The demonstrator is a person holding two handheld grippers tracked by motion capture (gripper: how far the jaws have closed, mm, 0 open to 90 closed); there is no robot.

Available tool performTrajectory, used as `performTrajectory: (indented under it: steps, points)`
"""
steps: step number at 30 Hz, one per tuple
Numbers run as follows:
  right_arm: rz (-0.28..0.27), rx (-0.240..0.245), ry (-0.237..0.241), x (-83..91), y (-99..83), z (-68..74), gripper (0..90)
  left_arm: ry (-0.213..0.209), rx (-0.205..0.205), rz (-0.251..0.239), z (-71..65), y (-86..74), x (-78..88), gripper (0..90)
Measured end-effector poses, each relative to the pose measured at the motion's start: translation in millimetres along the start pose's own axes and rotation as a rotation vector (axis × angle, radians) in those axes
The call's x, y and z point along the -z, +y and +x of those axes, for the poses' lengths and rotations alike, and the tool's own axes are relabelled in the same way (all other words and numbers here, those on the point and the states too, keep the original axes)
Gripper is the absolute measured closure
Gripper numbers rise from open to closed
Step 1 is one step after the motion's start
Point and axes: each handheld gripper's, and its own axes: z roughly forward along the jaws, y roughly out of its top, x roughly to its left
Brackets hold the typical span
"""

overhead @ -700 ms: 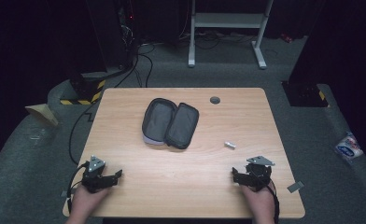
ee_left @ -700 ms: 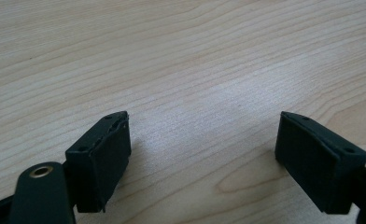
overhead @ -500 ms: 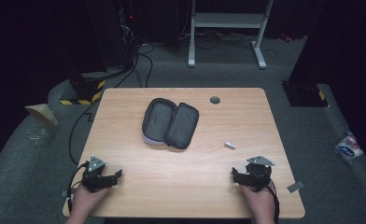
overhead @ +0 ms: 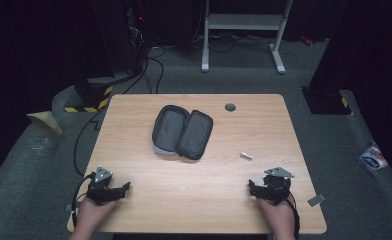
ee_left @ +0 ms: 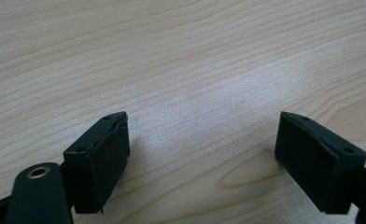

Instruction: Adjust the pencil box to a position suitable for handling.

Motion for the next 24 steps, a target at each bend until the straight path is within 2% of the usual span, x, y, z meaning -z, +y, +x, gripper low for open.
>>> performTrajectory:
  steps: [2, 4, 10, 14, 21, 24]
  points:
    - [0.0, 0.0, 0.001, -0.1, 0.1, -0.1, 8.4, -0.016, 0.021, -0.003, -0.2, 1.2, 0.1, 18.4]
    - [0.0, 0.001, 0.001, -0.1, 0.1, -0.1, 8.4, -0.02, 0.023, -0.006, -0.8, 1.5, 0.2, 19.0]
    - [0.0, 0.002, 0.002, 0.0, 0.0, -0.2, 8.4, -0.02, 0.017, -0.034, -5.4, 6.9, 3.1, 20.1]
    - [0.0, 0.002, 0.002, 0.1, -0.1, -0.3, 8.6, -0.009, -0.005, -0.04, -9.2, 8.5, 4.5, 19.9]
    - [-0.003, 0.002, 0.002, 0.5, -0.8, -0.1, 8.8, -0.049, 0.033, -0.078, -12.7, 13.8, 8.6, 20.0]
    - [-0.002, 0.001, 0.002, 0.7, -0.9, 0.0, 8.8, -0.049, 0.039, -0.089, -13.6, 14.9, 9.3, 21.0]
